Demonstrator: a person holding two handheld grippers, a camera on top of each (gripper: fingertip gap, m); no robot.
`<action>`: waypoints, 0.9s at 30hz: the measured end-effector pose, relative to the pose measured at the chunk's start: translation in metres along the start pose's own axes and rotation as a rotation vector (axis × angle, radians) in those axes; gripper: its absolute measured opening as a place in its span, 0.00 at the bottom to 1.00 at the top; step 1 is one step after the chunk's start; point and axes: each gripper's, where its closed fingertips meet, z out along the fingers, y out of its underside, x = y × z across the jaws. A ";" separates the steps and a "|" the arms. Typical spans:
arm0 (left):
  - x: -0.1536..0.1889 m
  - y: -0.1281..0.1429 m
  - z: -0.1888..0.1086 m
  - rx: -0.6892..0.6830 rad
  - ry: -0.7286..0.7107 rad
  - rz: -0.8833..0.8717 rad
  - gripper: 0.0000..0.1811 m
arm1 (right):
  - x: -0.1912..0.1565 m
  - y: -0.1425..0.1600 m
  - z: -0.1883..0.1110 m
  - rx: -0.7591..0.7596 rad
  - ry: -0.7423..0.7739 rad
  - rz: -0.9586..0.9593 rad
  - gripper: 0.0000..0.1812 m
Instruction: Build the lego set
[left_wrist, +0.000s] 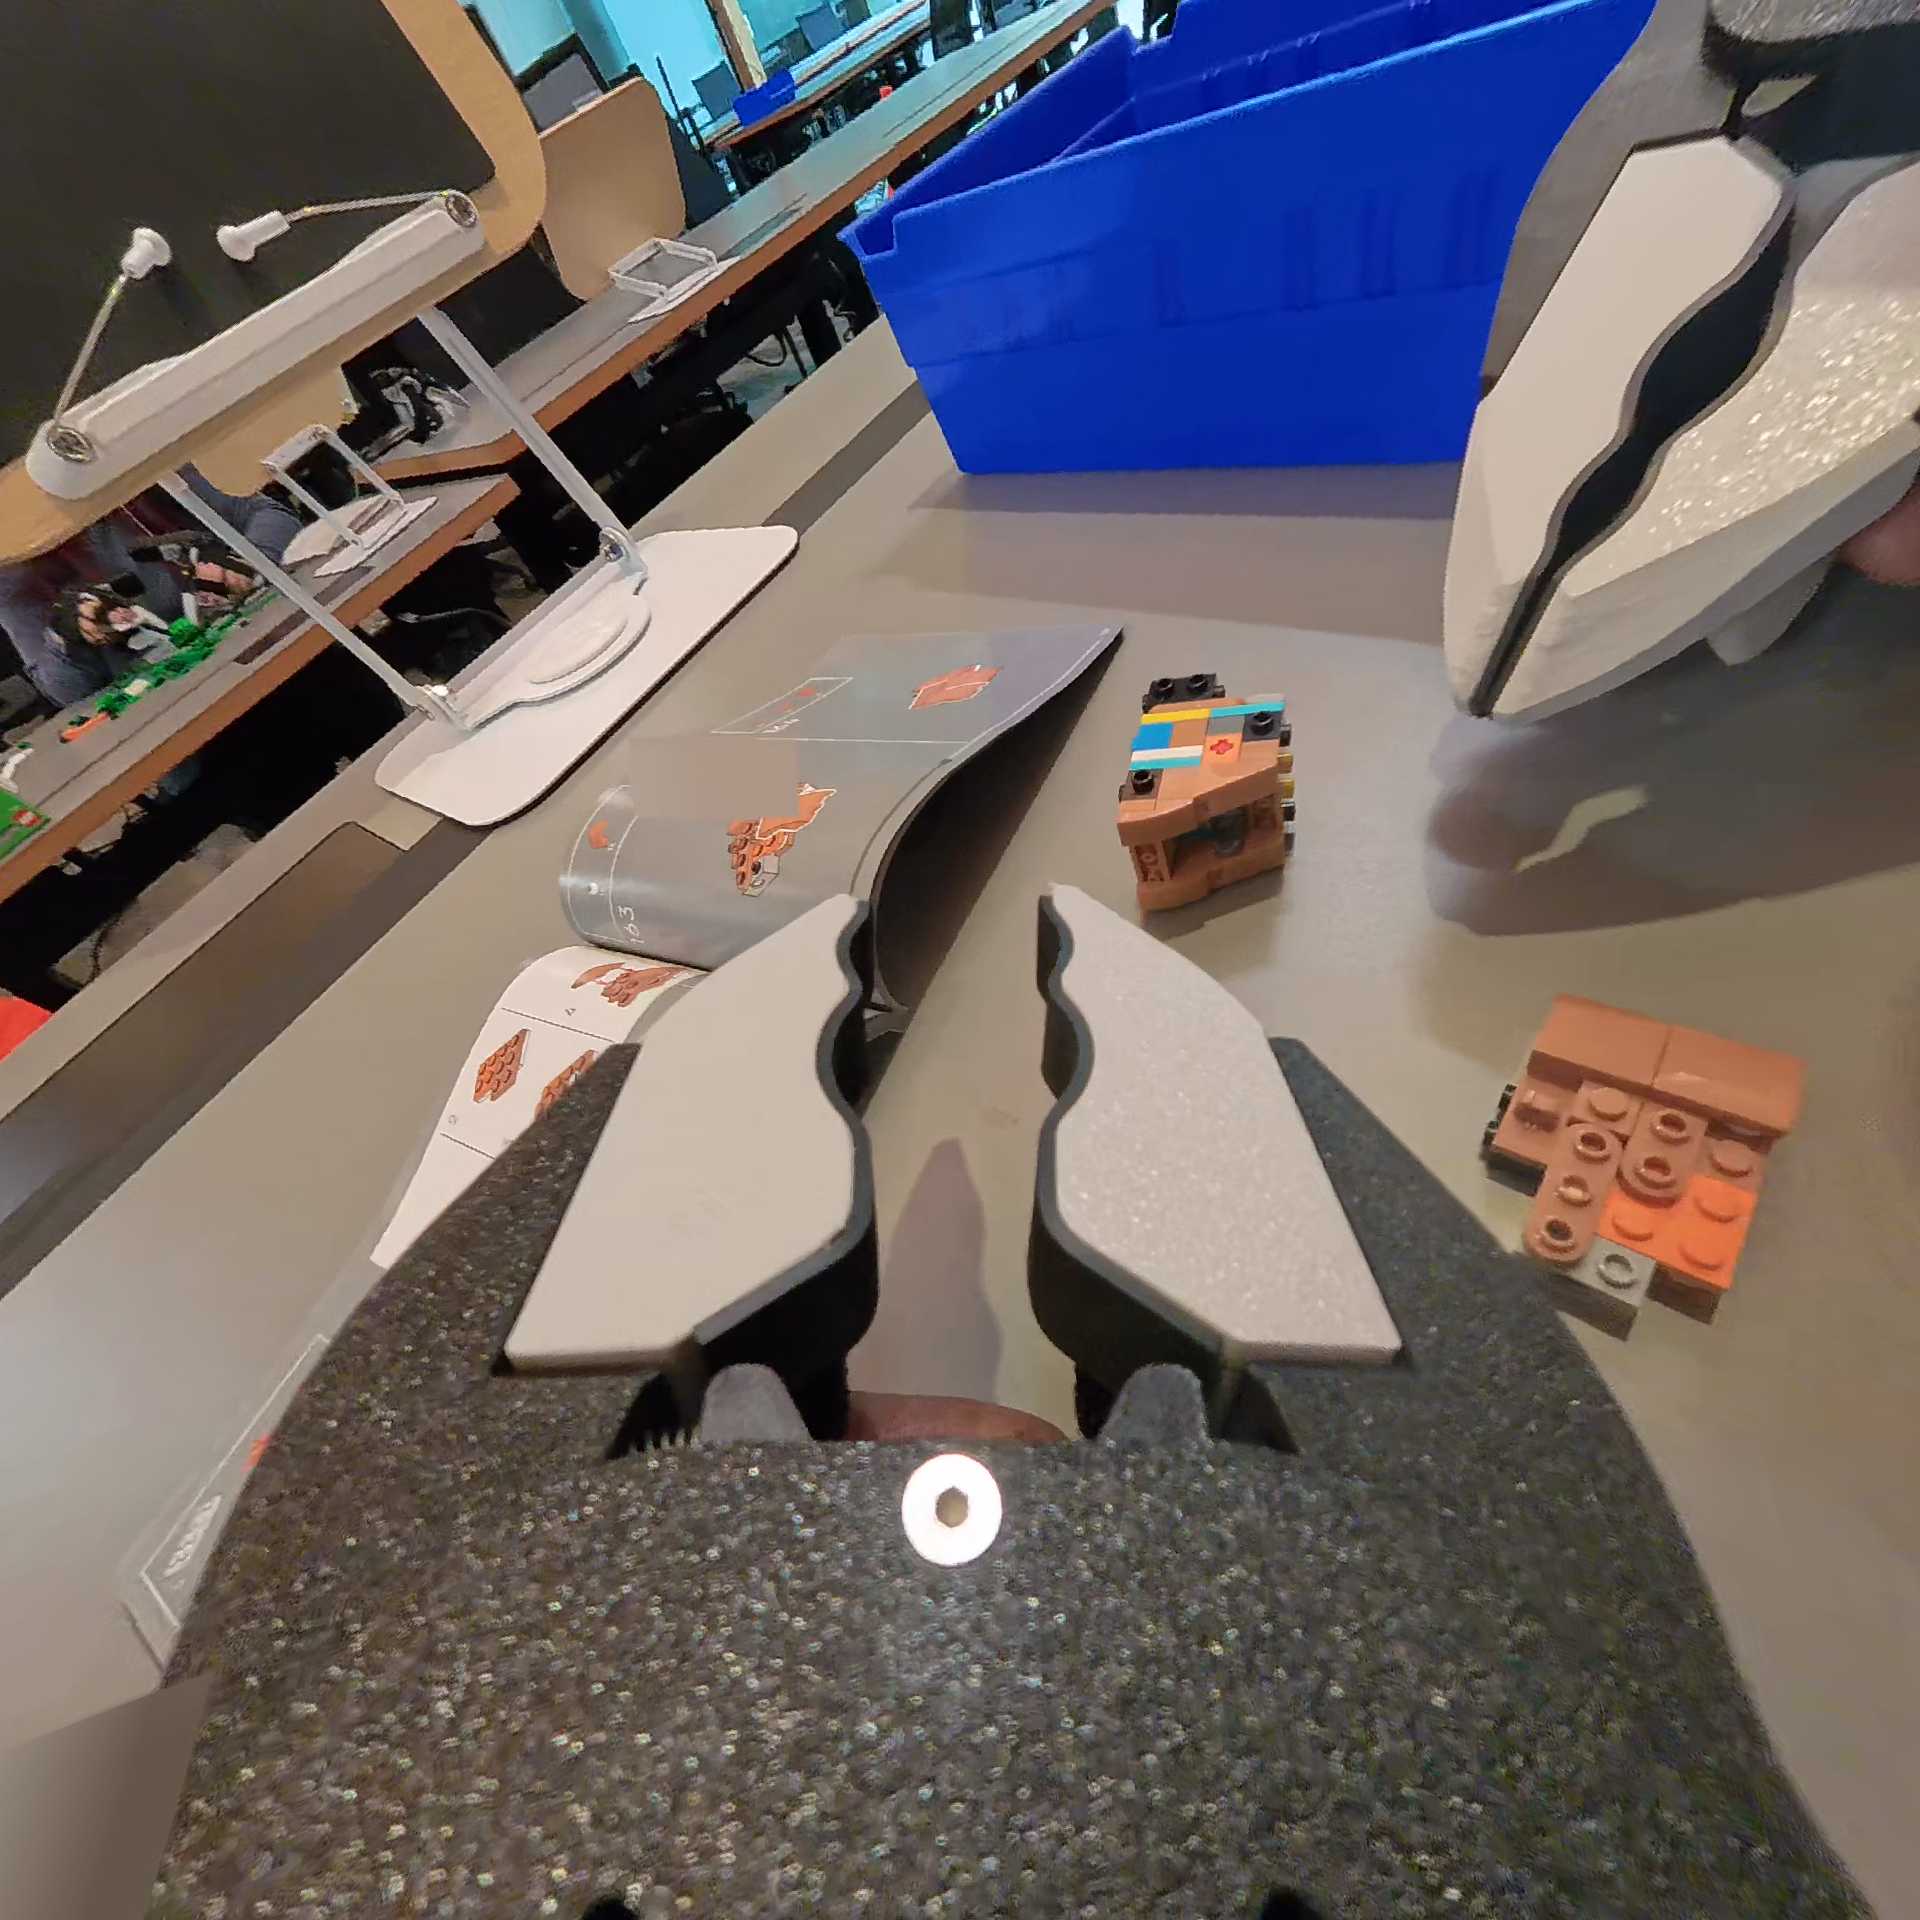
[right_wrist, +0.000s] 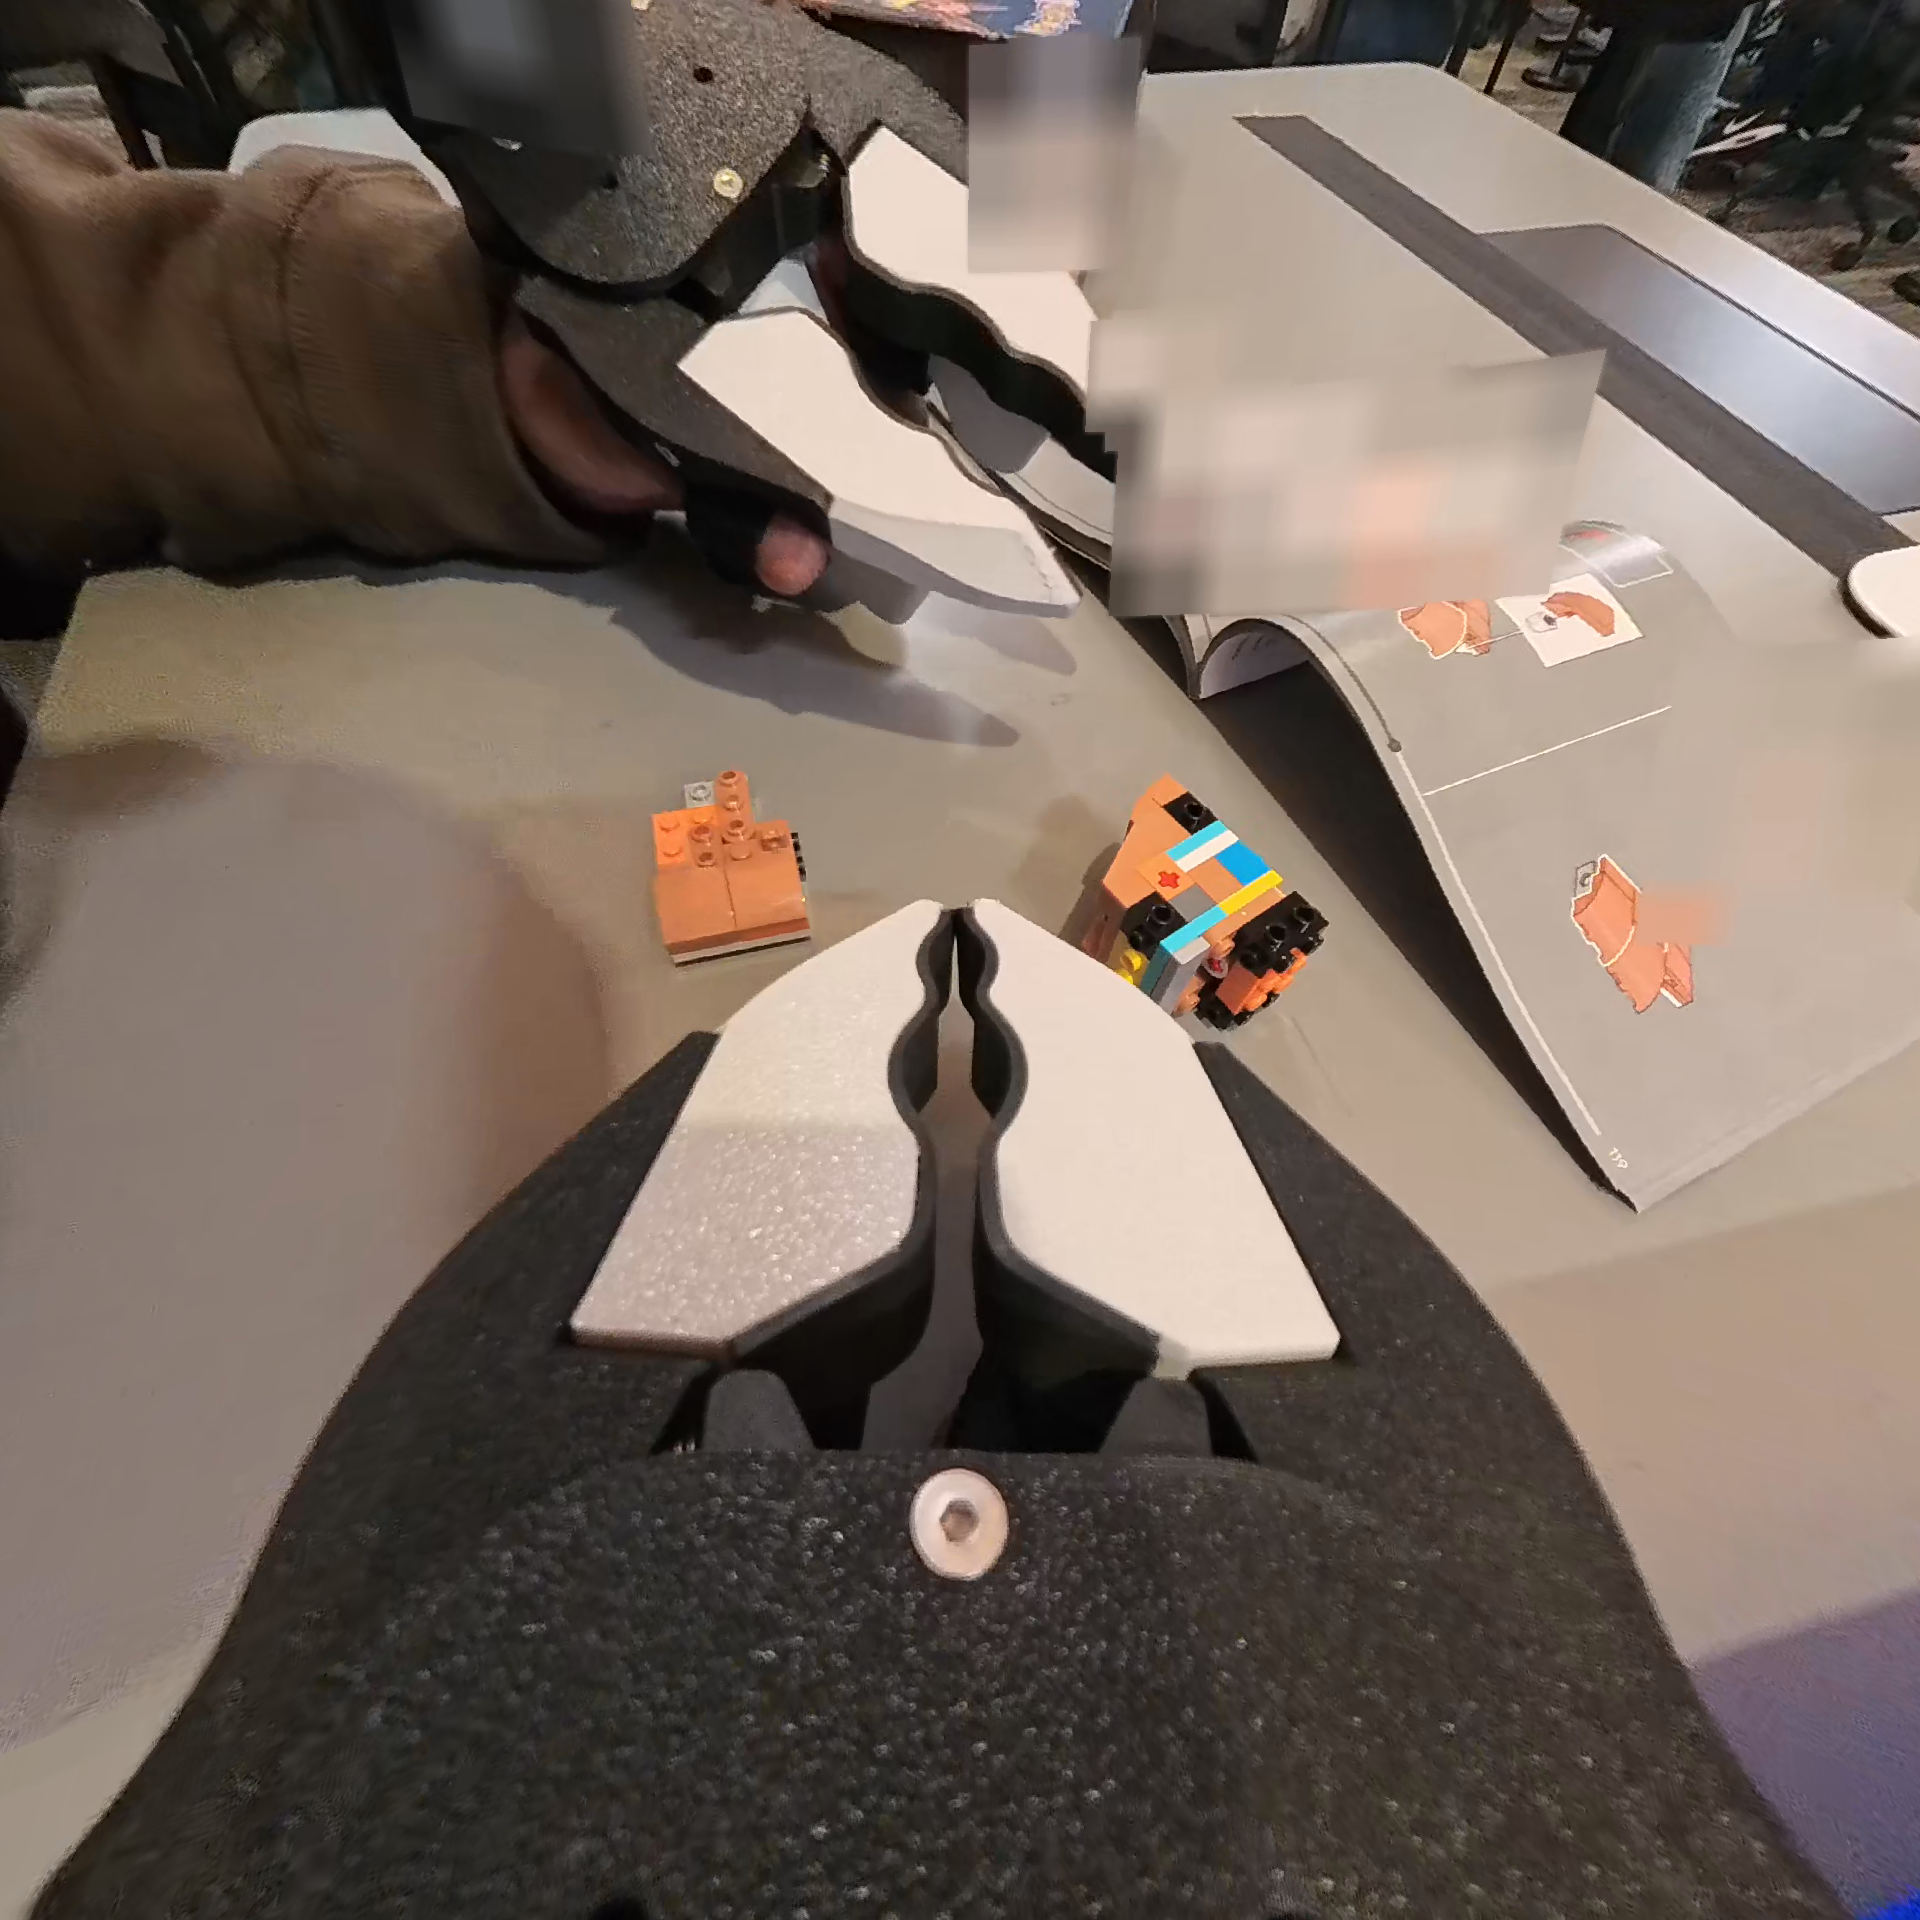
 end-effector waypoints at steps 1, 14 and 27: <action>0.000 0.001 0.001 -0.003 -0.006 0.012 0.16 | -0.001 0.000 0.000 -0.002 0.003 -0.008 0.00; -0.001 0.005 0.007 -0.036 -0.059 0.111 0.16 | -0.031 -0.006 -0.024 0.070 -0.120 -0.080 0.04; -0.003 0.010 0.008 -0.070 -0.086 0.136 0.16 | 0.120 0.035 -0.214 -0.488 0.250 -0.122 0.07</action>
